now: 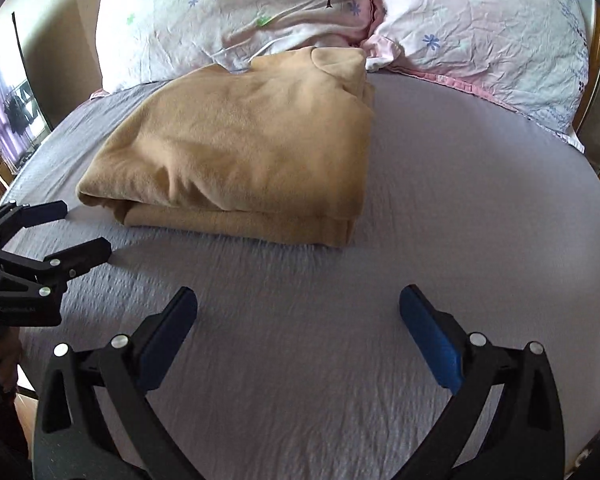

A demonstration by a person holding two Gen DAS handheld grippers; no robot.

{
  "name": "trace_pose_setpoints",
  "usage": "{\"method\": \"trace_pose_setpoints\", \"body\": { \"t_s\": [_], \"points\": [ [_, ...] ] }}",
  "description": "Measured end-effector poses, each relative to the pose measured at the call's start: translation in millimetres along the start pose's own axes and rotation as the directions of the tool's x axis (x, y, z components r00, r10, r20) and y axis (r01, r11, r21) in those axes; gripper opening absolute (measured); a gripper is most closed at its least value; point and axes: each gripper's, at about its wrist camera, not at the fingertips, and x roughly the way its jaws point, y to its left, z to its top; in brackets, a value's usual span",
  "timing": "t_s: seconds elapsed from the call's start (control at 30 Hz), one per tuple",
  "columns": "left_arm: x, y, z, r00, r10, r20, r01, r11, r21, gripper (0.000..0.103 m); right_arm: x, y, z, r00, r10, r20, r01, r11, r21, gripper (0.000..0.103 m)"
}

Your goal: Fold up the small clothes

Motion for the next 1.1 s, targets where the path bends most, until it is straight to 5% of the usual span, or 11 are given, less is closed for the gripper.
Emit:
{"method": "trace_pose_setpoints", "body": {
  "t_s": [1.1],
  "points": [
    [-0.9,-0.4,0.7,1.000,0.001,0.002,-0.001,1.000,0.001,0.102,-1.3,2.0,0.1,1.000,-0.015,-0.006,0.015,1.000,-0.012,0.101]
  ]
}}
